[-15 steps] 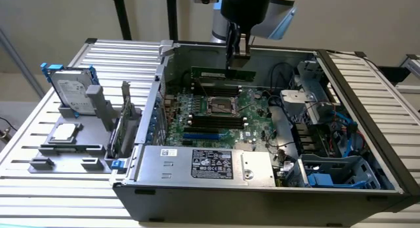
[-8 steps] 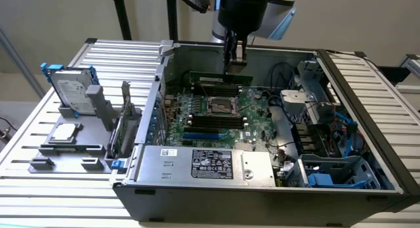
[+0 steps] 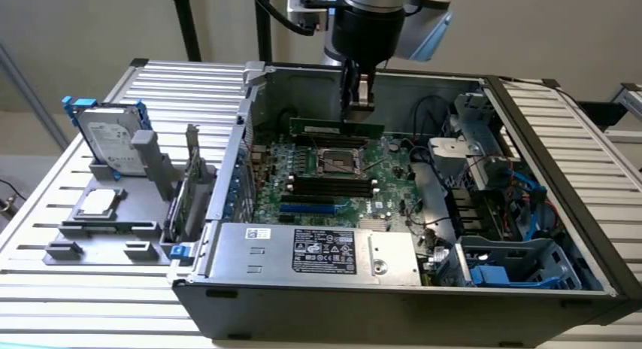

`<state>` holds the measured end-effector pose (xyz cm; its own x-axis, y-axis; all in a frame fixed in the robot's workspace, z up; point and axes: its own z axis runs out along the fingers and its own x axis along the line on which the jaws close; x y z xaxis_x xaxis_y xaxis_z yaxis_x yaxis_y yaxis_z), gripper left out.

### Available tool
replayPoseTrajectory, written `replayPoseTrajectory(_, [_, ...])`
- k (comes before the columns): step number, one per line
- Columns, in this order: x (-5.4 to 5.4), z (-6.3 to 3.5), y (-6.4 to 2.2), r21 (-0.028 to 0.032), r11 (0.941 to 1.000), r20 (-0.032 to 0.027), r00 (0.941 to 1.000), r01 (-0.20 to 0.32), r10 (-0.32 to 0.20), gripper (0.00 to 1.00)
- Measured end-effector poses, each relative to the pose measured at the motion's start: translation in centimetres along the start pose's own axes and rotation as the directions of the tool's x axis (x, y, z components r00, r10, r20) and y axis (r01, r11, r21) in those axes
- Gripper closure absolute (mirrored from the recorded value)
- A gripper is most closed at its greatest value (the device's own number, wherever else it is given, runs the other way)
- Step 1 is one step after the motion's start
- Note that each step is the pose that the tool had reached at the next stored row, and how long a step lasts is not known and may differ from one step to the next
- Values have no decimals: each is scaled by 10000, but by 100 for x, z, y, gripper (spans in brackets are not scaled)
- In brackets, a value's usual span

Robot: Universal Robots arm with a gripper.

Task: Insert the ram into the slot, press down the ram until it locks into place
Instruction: 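Insert the ram into the slot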

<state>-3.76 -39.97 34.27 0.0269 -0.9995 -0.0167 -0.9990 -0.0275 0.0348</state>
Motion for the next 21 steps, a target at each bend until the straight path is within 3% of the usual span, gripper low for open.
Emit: replayPoseTrajectory(21, [6,381,-13,7,10000,-1,10000,0,0,86])
